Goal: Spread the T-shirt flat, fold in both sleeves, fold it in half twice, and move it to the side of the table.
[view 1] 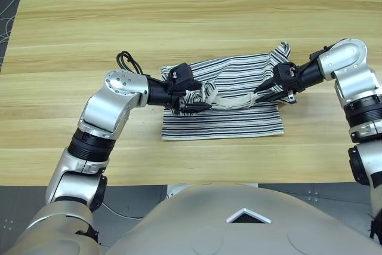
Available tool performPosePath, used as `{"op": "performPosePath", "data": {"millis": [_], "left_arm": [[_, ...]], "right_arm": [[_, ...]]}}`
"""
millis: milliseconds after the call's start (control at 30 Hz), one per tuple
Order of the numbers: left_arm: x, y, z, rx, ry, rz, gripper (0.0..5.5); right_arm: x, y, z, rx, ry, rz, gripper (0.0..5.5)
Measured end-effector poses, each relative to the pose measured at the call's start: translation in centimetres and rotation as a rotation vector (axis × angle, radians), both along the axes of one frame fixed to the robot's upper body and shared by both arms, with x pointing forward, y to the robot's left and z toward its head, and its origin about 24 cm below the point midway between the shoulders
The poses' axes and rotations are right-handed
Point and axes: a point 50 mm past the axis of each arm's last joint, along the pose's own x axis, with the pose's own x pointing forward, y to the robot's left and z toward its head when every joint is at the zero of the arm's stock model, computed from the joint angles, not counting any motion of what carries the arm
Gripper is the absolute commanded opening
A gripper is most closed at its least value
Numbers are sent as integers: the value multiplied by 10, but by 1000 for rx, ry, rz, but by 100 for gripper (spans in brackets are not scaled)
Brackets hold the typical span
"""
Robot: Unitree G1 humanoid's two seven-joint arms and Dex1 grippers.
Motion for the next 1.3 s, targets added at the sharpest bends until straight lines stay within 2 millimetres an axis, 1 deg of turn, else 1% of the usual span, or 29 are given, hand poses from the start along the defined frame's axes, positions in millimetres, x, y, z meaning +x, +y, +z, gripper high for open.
{"op": "performPosePath", "data": {"millis": [33, 67, 100, 133, 233, 500, 733, 800, 833, 867, 900, 933, 967, 1033, 1100, 1133, 1167, 1200, 1233, 1267, 1300], "left_arm": [[0, 0, 0, 0, 0, 0, 244], [0, 0, 0, 0, 0, -1, 220], [0, 0, 0, 0, 0, -1, 213], [0, 0, 0, 0, 0, -1, 191], [0, 0, 0, 0, 0, -2, 148], [-1, -1, 1, 0, -6, -8, 11], [-1, -1, 2, -3, -7, -16, 11], [-1, 1, 3, 4, -28, -32, 11], [1, 5, 3, 28, -69, -54, 11], [2, 10, 3, 52, -107, -83, 11], [3, 22, 6, 92, -151, -132, 11], [2, 29, 9, 106, -170, -187, 11], [-1, 46, 20, 127, -197, -268, 11], [-7, 64, 37, 105, -212, -371, 11], [-14, 76, 48, 92, -213, -418, 11], [-20, 77, 51, 92, -209, -461, 11], [-31, 77, 51, 89, -192, -516, 11], [-42, 75, 52, 72, -172, -569, 11], [-49, 73, 56, 50, -175, -603, 11], [-52, 71, 61, 16, -168, -616, 11], [-59, 66, 74, -59, -155, -644, 11]], "right_arm": [[0, 0, 0, 0, -1, 1, 61], [0, 1, 1, 1, -3, 3, 35], [0, 1, 1, 2, -6, 5, 23], [0, 1, 1, 2, -6, 5, 10], [0, 1, 1, 2, -7, 5, 10], [0, 2, 1, 3, -7, 5, 10], [0, 2, 1, 3, -10, 5, 10], [0, 2, 3, 5, -17, 9, 10], [0, 1, 7, 9, -18, 12, 10], [0, -2, 11, 18, -13, 11, 10], [0, -8, 20, 30, -10, 6, 10], [-1, -13, 25, 35, -5, -3, 10], [-2, -21, 34, 38, 4, -17, 10], [-4, -27, 45, 84, 24, -38, 10], [-8, -31, 58, 116, 37, -39, 10], [-13, -32, 61, 118, 52, -24, 10], [-23, -34, 63, 99, 83, 3, 10], [-38, -37, 62, 66, 139, 36, 10], [-50, -38, 61, 40, 176, 65, 10], [-57, -38, 62, 26, 198, 84, 10], [-70, -37, 66, 2, 242, 128, 10]]}}
